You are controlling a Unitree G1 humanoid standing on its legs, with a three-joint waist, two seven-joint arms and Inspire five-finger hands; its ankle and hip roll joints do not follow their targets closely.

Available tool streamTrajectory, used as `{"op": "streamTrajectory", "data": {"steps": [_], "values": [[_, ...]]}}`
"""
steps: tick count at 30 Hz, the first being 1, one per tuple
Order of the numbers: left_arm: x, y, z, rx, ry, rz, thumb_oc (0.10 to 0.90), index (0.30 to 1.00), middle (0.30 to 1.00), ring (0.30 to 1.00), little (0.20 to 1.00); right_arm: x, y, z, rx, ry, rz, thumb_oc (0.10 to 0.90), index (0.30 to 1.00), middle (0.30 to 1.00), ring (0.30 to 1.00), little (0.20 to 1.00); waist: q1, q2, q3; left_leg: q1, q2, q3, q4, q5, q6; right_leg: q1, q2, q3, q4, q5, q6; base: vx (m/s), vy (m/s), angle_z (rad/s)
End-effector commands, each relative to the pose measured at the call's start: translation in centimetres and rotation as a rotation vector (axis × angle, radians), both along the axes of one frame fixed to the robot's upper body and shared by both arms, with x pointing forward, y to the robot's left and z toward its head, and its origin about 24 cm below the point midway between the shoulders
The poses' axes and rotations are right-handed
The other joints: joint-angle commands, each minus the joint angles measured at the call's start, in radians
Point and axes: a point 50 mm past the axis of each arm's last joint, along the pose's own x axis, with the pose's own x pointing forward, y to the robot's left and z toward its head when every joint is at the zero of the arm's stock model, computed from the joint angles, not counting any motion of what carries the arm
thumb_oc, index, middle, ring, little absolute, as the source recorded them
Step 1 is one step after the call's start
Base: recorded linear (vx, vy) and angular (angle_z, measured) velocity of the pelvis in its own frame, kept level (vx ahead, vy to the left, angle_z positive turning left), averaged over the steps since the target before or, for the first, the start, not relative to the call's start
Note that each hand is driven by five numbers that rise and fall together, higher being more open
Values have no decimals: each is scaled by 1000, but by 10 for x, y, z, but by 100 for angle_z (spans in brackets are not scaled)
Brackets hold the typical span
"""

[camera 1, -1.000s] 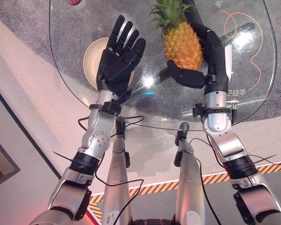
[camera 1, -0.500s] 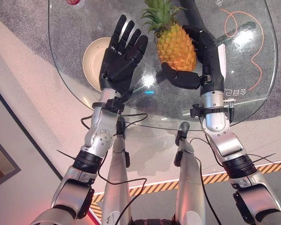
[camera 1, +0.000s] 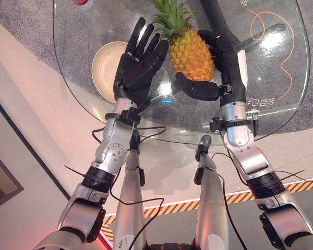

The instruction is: Pick up the fruit to the plate

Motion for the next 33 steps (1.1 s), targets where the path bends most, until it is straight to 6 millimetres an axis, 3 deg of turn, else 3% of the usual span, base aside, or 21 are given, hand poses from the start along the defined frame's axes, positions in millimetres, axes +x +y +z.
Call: {"op": "streamTrajectory", "data": {"steps": [1, 14, 33], "values": [[-29, -25, 65, -46, -315, -147, 800, 900, 900, 900, 900, -46, 30, 78, -9, -402, 222, 100, 300, 300, 300, 200, -10, -10, -19, 10, -18, 29, 93, -80, 60, 33, 21, -35, -69, 66, -45, 0, 0, 0], [-31, -24, 65, -74, -319, -156, 800, 900, 900, 900, 900, -44, 37, 74, -76, -362, 254, 100, 300, 300, 300, 200, -5, -11, -19, 6, -20, 24, 91, -77, 59, 31, 19, -38, -71, 68, -44, 0, 0, 0], [-35, -38, 66, 40, -367, -279, 800, 900, 900, 900, 900, -41, 43, 69, -162, -295, 307, 100, 300, 300, 300, 200, -7, -12, -19, 9, -17, 25, 84, -73, 58, 31, 19, -40, -70, 69, -42, 0, 0, 0]]}}
